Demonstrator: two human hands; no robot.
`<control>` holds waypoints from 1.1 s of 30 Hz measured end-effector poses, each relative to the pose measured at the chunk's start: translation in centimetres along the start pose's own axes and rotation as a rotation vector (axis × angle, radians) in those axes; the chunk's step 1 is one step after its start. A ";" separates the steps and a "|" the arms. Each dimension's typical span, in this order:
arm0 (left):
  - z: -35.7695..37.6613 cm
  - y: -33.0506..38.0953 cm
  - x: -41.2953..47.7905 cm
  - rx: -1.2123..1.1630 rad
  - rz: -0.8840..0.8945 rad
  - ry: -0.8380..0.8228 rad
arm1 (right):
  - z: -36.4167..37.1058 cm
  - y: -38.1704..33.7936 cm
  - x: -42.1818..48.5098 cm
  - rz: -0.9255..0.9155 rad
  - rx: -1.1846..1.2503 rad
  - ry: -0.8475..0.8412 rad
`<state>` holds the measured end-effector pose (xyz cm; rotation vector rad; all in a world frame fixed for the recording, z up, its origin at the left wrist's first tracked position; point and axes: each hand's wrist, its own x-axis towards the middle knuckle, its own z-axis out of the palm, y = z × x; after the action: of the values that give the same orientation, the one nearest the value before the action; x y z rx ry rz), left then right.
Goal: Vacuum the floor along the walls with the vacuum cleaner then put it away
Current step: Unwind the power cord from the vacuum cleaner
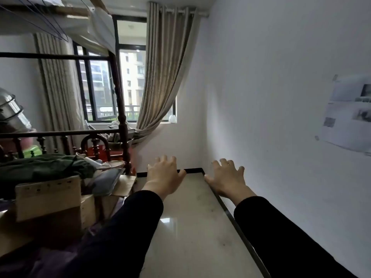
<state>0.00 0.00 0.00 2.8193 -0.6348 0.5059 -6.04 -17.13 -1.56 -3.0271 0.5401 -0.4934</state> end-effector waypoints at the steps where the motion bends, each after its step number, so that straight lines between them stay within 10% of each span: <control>1: 0.7 0.1 1.2 0.003 0.005 -0.004 | 0.5 0.1 1.2 -0.004 -0.004 0.001; 33: 38.2 -18.5 60.6 -0.082 -0.247 -0.169 | 36.8 -6.8 67.4 -0.229 -0.047 -0.122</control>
<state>70.56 -16.77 -14.84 2.8276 -0.3195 0.1942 67.69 -34.83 -15.54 -3.1541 0.2020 -0.3035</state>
